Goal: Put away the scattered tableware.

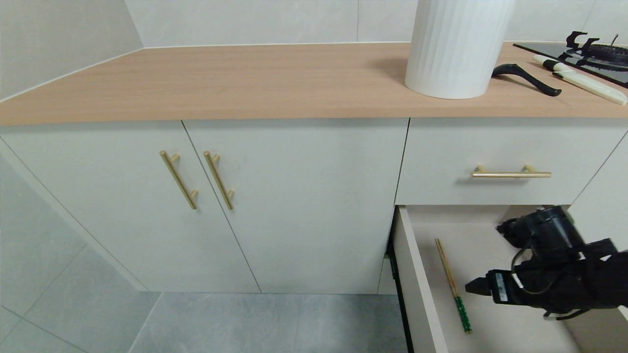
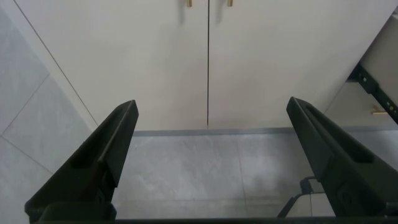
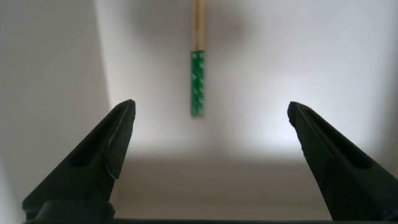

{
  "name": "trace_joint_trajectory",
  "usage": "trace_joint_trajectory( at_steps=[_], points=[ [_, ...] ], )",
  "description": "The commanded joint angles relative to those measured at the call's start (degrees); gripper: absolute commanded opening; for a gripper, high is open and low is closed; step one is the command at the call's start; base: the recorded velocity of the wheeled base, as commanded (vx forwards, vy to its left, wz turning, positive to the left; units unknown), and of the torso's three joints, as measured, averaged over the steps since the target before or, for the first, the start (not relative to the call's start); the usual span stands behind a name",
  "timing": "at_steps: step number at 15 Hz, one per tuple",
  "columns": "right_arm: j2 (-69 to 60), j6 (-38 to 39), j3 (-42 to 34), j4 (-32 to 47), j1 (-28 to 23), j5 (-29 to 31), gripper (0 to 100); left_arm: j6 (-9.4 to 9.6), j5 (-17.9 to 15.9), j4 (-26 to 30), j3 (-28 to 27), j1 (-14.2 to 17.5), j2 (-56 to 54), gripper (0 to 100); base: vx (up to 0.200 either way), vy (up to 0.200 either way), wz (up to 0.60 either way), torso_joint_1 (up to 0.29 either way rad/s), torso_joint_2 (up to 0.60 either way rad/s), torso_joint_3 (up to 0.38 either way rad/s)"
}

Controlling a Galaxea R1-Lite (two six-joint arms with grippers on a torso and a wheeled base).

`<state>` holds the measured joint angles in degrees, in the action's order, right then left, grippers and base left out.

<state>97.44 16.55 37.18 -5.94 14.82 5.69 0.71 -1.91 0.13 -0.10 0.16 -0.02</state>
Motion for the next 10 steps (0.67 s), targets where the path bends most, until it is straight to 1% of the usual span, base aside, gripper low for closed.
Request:
trace_joint_trajectory(
  at_steps=[1, 2, 3, 4, 6, 10],
  points=[
    [-17.81, -2.76, 9.22, 17.27, -6.47, -5.78, 100, 0.00, -0.02, -0.05, 0.01, 0.02, 0.02, 100, 0.000, 0.000, 0.00, 0.000, 0.00, 0.000],
    [-21.68, -3.20, 14.76, 27.12, -7.79, -6.57, 100, 0.00, -0.02, 0.04, 0.01, 0.02, 0.02, 100, 0.000, 0.000, 0.00, 0.000, 0.00, 0.000],
    [-23.87, -3.37, 17.31, 31.69, -8.23, -6.57, 100, 0.00, -0.02, 0.04, 0.01, 0.02, 0.02, 100, 0.000, 0.000, 0.00, 0.000, 0.00, 0.000],
    [-25.54, -3.63, 17.40, 33.01, -8.32, -6.75, 100, 0.00, -0.02, 0.04, 0.01, 0.02, 0.02, 100, 0.000, 0.000, 0.00, 0.000, 0.00, 0.000],
    [-29.68, -10.40, 15.38, 32.92, -10.52, -6.66, 100, 0.00, -0.02, 0.04, 0.01, 0.02, 0.02, 100, 0.000, 0.000, 0.00, 0.000, 0.00, 0.000],
    [-30.20, -11.72, 15.29, 32.48, -11.57, -6.57, 100, 0.00, -0.02, -0.05, 0.01, 0.02, 0.02, 100, 0.000, 0.000, 0.00, 0.000, 0.00, 0.000]
  ],
)
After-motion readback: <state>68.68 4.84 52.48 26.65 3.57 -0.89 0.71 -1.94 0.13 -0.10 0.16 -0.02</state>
